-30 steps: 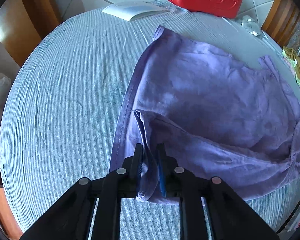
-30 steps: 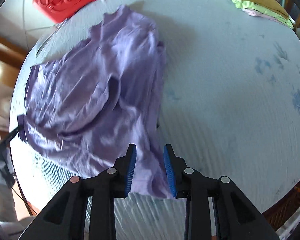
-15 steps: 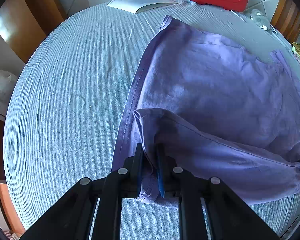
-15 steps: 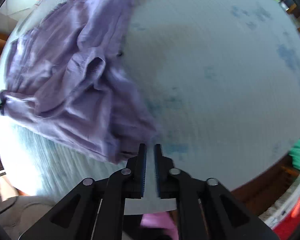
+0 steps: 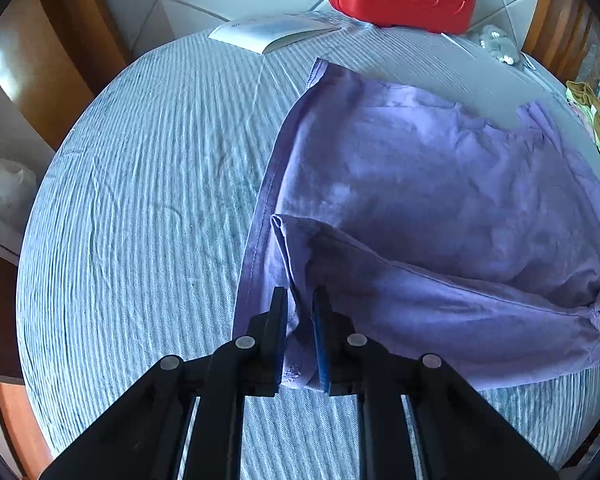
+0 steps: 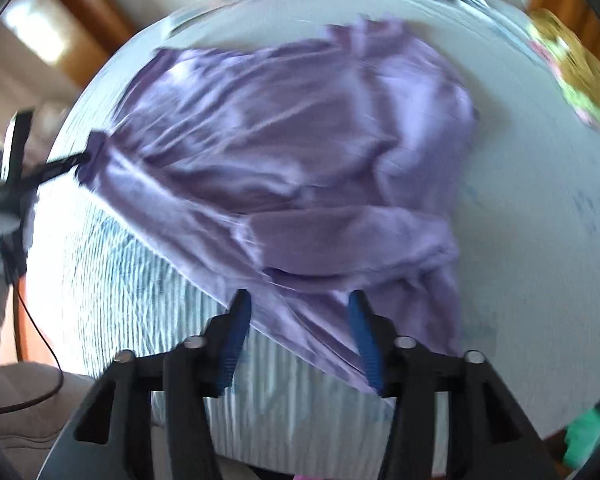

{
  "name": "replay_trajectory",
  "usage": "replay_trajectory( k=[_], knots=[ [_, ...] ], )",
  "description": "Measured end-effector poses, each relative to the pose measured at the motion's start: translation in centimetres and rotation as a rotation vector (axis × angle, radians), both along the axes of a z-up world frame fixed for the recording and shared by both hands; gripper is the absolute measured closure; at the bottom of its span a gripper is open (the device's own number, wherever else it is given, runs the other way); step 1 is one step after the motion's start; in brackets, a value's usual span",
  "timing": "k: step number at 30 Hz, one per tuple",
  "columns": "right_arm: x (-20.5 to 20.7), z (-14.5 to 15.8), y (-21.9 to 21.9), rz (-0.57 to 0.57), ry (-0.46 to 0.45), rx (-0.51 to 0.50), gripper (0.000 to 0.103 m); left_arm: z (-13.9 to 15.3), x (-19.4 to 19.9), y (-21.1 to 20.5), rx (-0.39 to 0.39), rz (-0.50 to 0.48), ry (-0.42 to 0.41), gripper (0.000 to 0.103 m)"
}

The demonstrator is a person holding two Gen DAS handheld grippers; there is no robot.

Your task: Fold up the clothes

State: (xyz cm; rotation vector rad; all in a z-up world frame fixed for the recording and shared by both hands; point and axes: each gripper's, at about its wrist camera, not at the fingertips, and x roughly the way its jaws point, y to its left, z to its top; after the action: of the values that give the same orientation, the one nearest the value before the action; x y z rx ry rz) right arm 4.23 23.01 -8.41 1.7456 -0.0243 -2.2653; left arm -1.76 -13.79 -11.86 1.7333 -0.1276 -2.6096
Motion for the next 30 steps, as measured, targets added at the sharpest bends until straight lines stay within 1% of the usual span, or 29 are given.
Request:
replay_trajectory(
  k=[3, 4, 6, 7, 8, 10, 12, 13, 14, 15, 16, 17, 18, 22, 23, 24, 26, 28, 30],
  knots=[
    [-0.7, -1.0, -2.0, 0.052, 0.015, 0.04, 0.052, -0.3, -0.7, -0.1, 0.01, 0.021, -0.021, 0.09],
    [-1.0, -1.6, -2.4, 0.073, 0.012, 0.055, 0.054, -0.3, -0.8, -0.1, 0.01, 0.021, -0.024, 0.09],
    [-1.8, -3.0, -3.2, 0.112, -0.028, 0.121, 0.101, -0.5, -0.7, -0.1, 0.006, 0.018, -0.027, 0.09],
    [-2.4, -3.1, -3.0, 0.098, -0.031, 0.125, 0.102, -0.5, -0.7, -0.1, 0.006, 0.017, -0.028, 0.09],
    [-3.0, -3.1, -2.7, 0.084, -0.034, 0.13, 0.102, -0.5, -0.7, -0.1, 0.005, 0.016, -0.028, 0.09],
    [-4.5, -1.8, -1.4, 0.021, -0.005, 0.077, 0.102, -0.6, -0.8, -0.1, 0.004, 0.015, -0.03, 0.09],
    [-6.1, -0.4, 0.0, -0.029, 0.041, 0.028, 0.102, -0.6, -0.8, -0.1, 0.003, 0.016, -0.033, 0.09],
    [-7.1, 0.0, 0.8, -0.08, 0.079, 0.02, 0.101, -0.6, -0.8, -0.1, 0.003, 0.019, -0.035, 0.09],
    [-8.0, 0.5, 1.7, -0.13, 0.117, 0.012, 0.093, -0.6, -0.7, -0.1, 0.004, 0.022, -0.036, 0.09],
    [-9.1, 0.5, 2.8, -0.191, 0.129, 0.002, 0.073, -0.7, -0.7, -0.1, 0.004, 0.025, -0.037, 0.09],
    [-10.2, 0.5, 3.9, -0.251, 0.14, -0.008, 0.06, -0.7, -0.7, -0.1, 0.004, 0.029, -0.038, 0.089],
    [-10.6, 0.5, 5.1, -0.29, 0.124, -0.03, 0.05, -0.6, -0.8, 0.0, 0.004, 0.031, -0.04, 0.088],
    [-11.1, 0.5, 6.3, -0.327, 0.107, -0.05, 0.05, -0.4, -1.0, 0.1, 0.004, 0.032, -0.043, 0.088],
    [-8.4, 2.0, 7.7, -0.234, 0.106, -0.002, 0.05, -0.2, -1.3, 0.1, 0.008, 0.033, -0.05, 0.088],
    [-7.1, 2.0, 8.0, -0.198, 0.086, 0.02, 0.051, -0.1, -1.2, 0.1, 0.008, 0.035, -0.051, 0.088],
    [-6.6, 1.7, 8.1, -0.187, 0.063, 0.038, 0.051, 0.0, -1.2, 0.1, 0.009, 0.037, -0.052, 0.088],
    [-5.1, 0.9, 8.8, -0.173, 0.011, 0.043, 0.052, 1.1, -1.0, 0.9, -0.014, 0.028, -0.035, 0.088],
    [-4.3, 0.1, 9.4, -0.183, -0.017, 0.034, 0.055, 3.1, -0.4, 2.7, 0.002, -0.03, 0.003, 0.088],
    [-3.8, -0.6, 9.9, -0.189, -0.03, 0.015, 0.055, 5.1, 0.5, 5.9, 0.028, -0.124, 0.036, 0.088]
  ],
)
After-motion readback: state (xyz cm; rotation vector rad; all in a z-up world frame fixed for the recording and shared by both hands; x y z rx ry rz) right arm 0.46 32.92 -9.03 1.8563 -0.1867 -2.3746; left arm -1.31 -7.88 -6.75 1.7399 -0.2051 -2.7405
